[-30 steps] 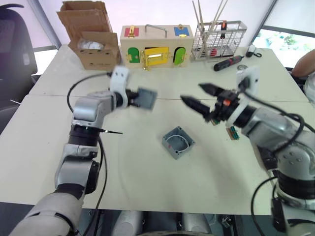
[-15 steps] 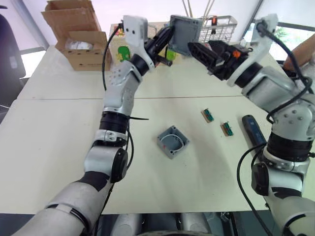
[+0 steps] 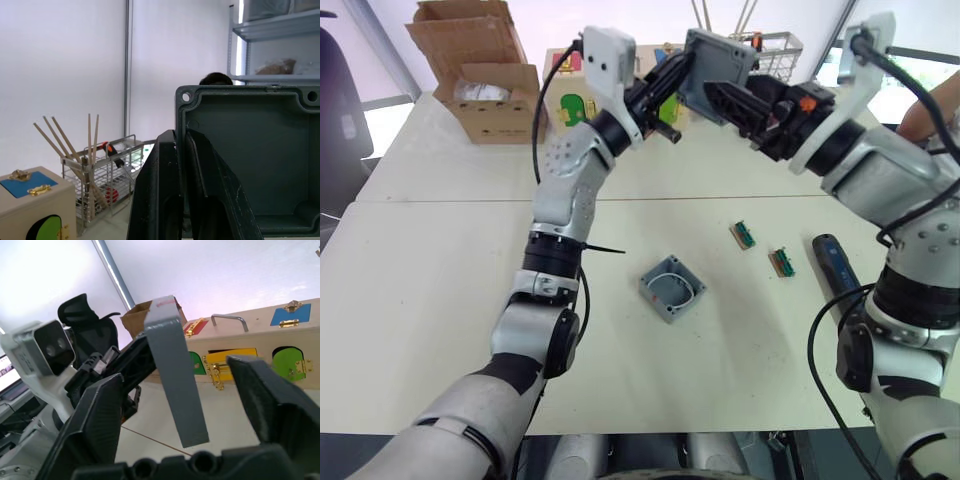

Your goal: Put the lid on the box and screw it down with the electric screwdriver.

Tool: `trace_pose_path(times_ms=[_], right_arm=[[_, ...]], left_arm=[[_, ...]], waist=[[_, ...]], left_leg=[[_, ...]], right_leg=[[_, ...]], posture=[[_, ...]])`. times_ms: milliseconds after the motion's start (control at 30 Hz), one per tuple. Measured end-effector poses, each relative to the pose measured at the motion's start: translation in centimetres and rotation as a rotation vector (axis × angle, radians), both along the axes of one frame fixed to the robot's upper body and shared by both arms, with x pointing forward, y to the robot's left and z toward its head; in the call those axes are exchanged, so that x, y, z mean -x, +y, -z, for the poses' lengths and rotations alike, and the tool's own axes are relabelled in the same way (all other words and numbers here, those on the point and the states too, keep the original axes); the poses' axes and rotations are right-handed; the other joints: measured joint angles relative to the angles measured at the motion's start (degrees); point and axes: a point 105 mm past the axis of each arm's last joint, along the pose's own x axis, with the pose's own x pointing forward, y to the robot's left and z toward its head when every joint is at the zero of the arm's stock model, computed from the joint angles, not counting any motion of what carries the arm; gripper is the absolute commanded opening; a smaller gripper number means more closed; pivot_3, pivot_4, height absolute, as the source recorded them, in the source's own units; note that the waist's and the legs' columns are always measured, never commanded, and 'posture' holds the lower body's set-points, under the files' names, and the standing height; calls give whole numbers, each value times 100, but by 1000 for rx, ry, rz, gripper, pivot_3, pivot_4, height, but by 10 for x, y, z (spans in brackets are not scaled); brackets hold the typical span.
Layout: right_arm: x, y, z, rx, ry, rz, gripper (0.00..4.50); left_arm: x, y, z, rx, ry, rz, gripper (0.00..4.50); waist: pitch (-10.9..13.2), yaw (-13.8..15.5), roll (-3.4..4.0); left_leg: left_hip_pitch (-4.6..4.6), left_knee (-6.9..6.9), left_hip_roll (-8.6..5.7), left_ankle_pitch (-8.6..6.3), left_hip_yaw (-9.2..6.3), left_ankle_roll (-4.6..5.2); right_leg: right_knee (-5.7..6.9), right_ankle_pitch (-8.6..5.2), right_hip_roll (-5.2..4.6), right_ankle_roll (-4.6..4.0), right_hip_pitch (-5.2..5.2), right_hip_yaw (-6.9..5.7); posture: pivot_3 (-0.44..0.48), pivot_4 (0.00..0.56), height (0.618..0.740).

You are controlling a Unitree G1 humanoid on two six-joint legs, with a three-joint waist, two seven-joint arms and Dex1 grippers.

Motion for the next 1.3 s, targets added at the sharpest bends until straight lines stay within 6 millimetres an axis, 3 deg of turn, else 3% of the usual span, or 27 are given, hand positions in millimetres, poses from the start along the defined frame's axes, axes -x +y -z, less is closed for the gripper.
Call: trace_pose_path(times_ms=[133, 200, 233, 400, 500, 633, 733, 767, 867, 1000, 1100, 1167, 1233, 1300], right_arm=[[1, 0, 2, 9, -3, 2, 1340], [1, -2, 4, 15, -3, 15, 303], [1, -2, 4, 16, -4, 15, 225], [2, -2, 6, 17, -2, 18, 228], [2, -3, 8, 18, 3, 21, 228], [4, -1, 11, 48, -9, 12, 228], [6, -6, 11, 117, -88, 52, 228], [7, -10, 13, 151, -111, 73, 228], [10, -24, 29, 308, -191, 120, 228], [24, -19, 40, 559, -450, 170, 228], [50, 5, 71, 757, -639, 94, 228], [69, 19, 112, 917, -708, -3, 228], [83, 23, 147, 1064, -745, -65, 228], [88, 23, 160, 1145, -790, -58, 228]], left_arm=[[2, -3, 3, -15, 8, 15, 0], [5, -5, 3, -22, 1, 28, 0], [5, -5, 4, -26, 4, 29, 0], [5, -5, 5, -33, 10, 33, 0], [5, -5, 6, -44, 16, 42, 998], [9, -6, 8, -43, 38, 102, 2831], [6, 7, 10, -62, 71, 90, 4244], [5, 13, 12, -65, 93, 86, 4244], [-1, 59, 23, -56, 217, 50, 4244], [9, 97, 35, -80, 337, 81, 4244], [20, 105, 42, -107, 395, 132, 4244], [29, 104, 50, -160, 412, 168, 4244], [39, 102, 62, -217, 430, 205, 4244], [44, 96, 74, -252, 459, 244, 4244]], waist=[[0, -11, 0], [0, -9, 0], [0, -6, 0], [0, -6, 0], [0, -5, 0], [0, -7, 0], [0, -19, 0], [0, -21, 1], [0, -48, 1], [-1, -76, 2], [-1, -9, 1], [-1, 30, 1], [-1, 23, 1], [-1, 11, 1]], left_leg=[[0, 0, 0, 0, 0, 0], [0, 0, 1, 0, -1, 0], [0, 0, 0, 0, 0, 0], [0, 1, 0, 0, -1, 0], [0, 1, 0, 0, -1, 0], [0, 0, 0, 0, -1, 0], [0, 0, 1, 0, -1, 0], [0, 0, 1, 0, -1, 0], [0, -2, 6, 0, -1, 0], [0, -3, 7, 0, -1, 0], [2, 4, 4, 0, -11, -1], [2, 8, -4, 0, -11, -1], [2, 14, -7, 0, -10, -1], [3, 17, -3, 5, -1, -8]], right_leg=[[0, 0, 1, 0, 0, 0], [0, 0, 0, 0, 0, 0], [-1, 0, 0, 0, 0, 0], [0, 0, 1, 0, 0, 0], [0, 0, 1, 0, 0, 0], [0, 0, 1, 0, -1, 0], [0, 0, 3, 0, -1, 0], [0, 0, 3, 0, -1, 1], [1, -1, 11, 1, -6, 2], [4, -1, 13, 1, -12, 4], [4, -1, 15, 1, -4, 3], [3, -1, 14, 1, 0, 5], [2, -1, 13, 1, 3, 9], [-1, -1, 14, 1, 4, 14]], posture=[[0, 150, 737], [0, 150, 737], [0, 150, 737], [0, 150, 737], [0, 150, 737], [0, 150, 737], [0, 150, 737], [0, 150, 737], [0, 150, 737], [0, 150, 737], [0, 150, 737], [0, 150, 737], [0, 150, 737], [0, 150, 737]])
